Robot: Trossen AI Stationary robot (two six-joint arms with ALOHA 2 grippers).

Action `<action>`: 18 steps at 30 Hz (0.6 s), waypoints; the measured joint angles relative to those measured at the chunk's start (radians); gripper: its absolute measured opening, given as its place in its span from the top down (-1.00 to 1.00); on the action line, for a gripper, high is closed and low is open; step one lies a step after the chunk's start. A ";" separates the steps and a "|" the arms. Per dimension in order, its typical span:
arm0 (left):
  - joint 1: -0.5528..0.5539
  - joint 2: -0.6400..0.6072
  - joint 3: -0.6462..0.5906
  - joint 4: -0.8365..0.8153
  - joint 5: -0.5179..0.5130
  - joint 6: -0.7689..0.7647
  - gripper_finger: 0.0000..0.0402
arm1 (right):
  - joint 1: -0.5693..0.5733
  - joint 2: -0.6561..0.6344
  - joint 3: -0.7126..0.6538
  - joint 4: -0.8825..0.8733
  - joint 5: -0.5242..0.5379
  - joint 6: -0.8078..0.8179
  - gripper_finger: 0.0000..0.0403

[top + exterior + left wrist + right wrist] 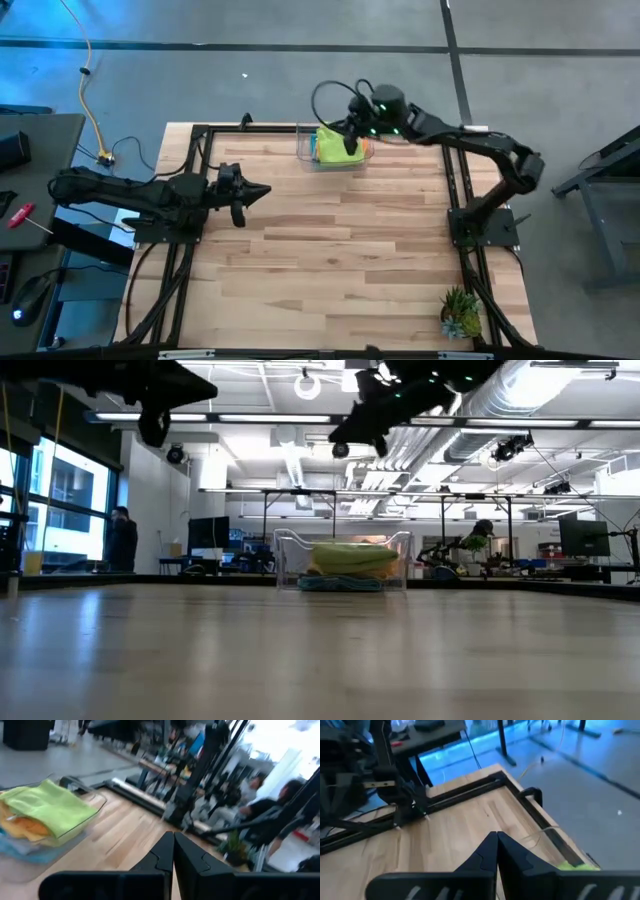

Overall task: Fold microfiber towels
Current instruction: Return To Home Position

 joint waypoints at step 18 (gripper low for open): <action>0.009 0.000 -0.093 0.150 -0.154 -0.016 1.00 | 0.117 -0.735 -0.694 0.241 0.161 0.174 1.00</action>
